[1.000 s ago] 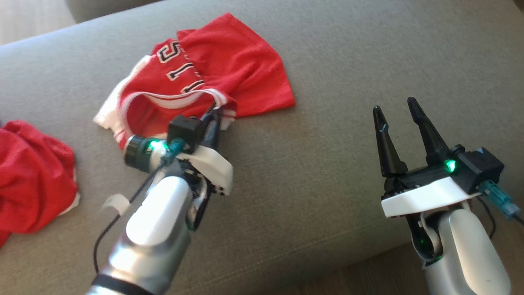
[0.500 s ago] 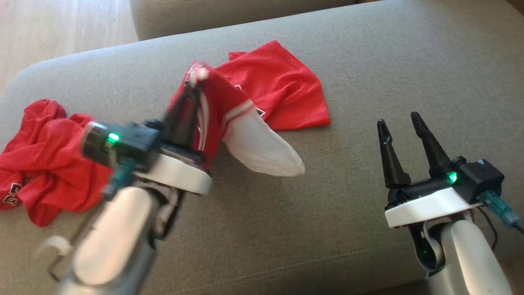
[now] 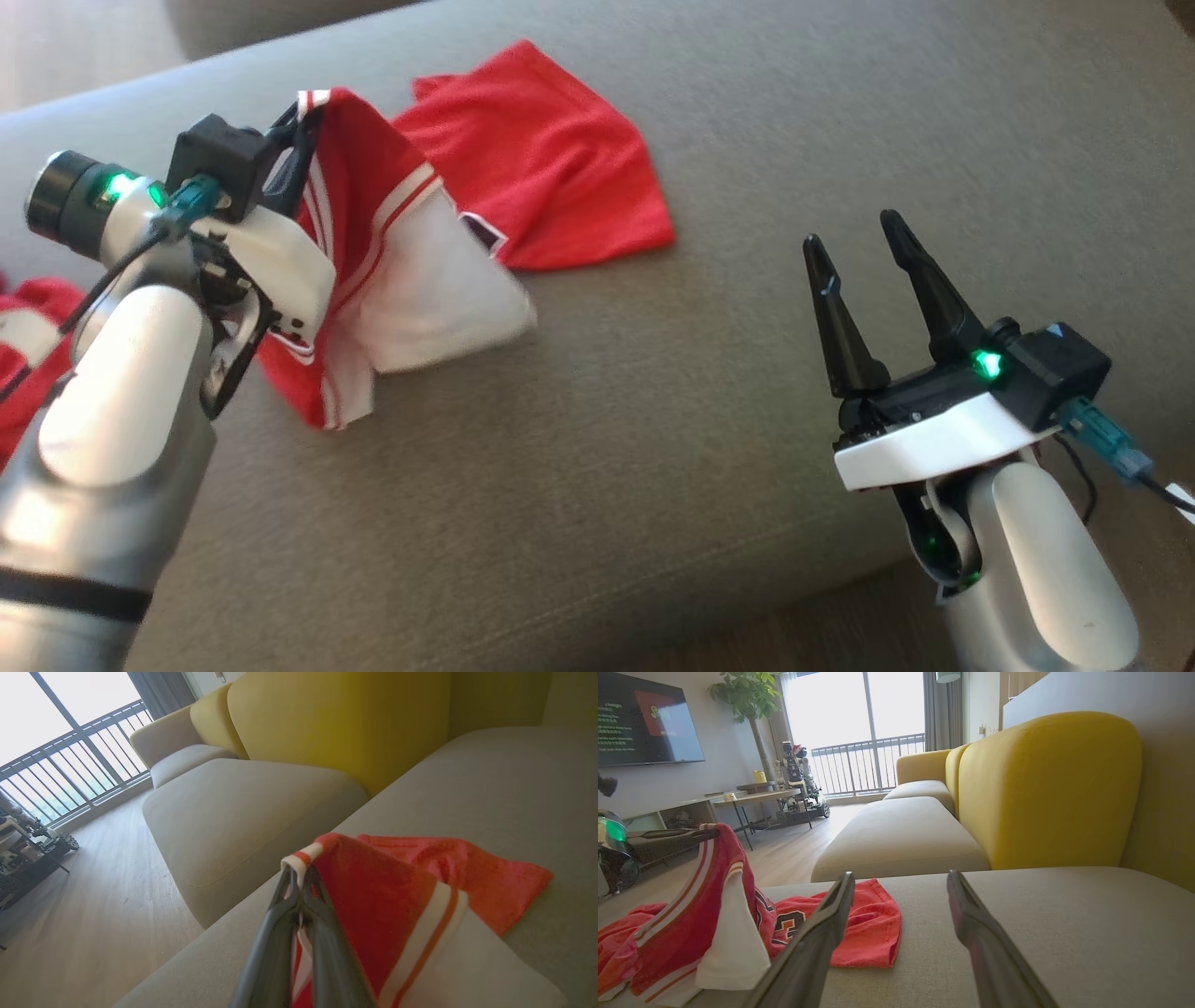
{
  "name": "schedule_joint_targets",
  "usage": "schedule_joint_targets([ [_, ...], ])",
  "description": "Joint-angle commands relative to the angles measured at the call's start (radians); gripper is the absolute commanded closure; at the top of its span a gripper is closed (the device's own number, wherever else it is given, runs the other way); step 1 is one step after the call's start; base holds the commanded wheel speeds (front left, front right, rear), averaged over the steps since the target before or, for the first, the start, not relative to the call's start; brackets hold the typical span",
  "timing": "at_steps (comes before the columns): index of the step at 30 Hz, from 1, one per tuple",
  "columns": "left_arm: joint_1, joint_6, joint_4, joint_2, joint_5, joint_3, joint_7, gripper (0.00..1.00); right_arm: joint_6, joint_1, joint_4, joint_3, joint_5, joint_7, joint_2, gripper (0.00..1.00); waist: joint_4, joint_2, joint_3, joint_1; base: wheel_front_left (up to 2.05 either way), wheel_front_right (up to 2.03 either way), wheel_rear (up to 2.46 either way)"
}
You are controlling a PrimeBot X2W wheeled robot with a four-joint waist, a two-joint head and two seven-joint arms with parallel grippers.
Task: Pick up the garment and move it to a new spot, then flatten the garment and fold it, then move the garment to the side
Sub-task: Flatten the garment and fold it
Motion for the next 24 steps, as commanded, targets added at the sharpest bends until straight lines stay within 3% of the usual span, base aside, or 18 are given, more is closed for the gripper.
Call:
schedule_joint_targets([
  [1,-0.078,-0.011,0.019,0.039,0.018,0.02,-0.002,1.0,0.0,-0.029,-0.039,0.024,0.01,-0.009,0.005,0.0,-0.059,0.0,0.052,0.0,0.0,0.0,0.0],
  [5,-0.144,-0.027,0.184,0.041,0.049,-0.016,-0.028,1.0,0.0,-0.037,-0.045,0.03,0.02,-0.009,0.005,0.0,-0.101,0.0,0.084,0.0,0.0,0.0,0.0],
  [7,-0.172,-0.01,0.258,0.04,0.065,-0.019,-0.06,1.0,0.0,-0.04,-0.047,0.036,0.024,-0.009,0.005,0.0,-0.116,0.0,0.093,0.0,0.0,0.0,0.0],
  [8,-0.187,0.019,0.292,0.036,0.069,-0.009,-0.084,0.0,0.0,-0.04,-0.049,0.037,0.026,-0.009,0.005,0.0,-0.12,0.0,0.097,0.0,0.0,0.0,0.0],
  [13,-0.239,0.088,0.44,0.02,0.104,-0.02,-0.162,0.0,0.0,-0.038,-0.055,0.042,0.028,-0.009,0.005,0.0,-0.12,0.0,0.105,0.0,0.0,0.0,0.0],
  [18,-0.271,0.128,0.478,-0.016,0.078,0.008,-0.212,0.0,0.0,-0.035,-0.056,0.036,0.019,-0.009,0.005,0.0,-0.089,0.0,0.091,0.0,0.0,0.0,0.0],
  [24,-0.205,0.178,0.285,-0.083,0.004,0.083,-0.233,0.0,0.0,-0.015,-0.053,-0.002,-0.015,-0.009,0.005,0.0,0.014,0.0,0.038,0.0,0.0,0.0,0.0],
])
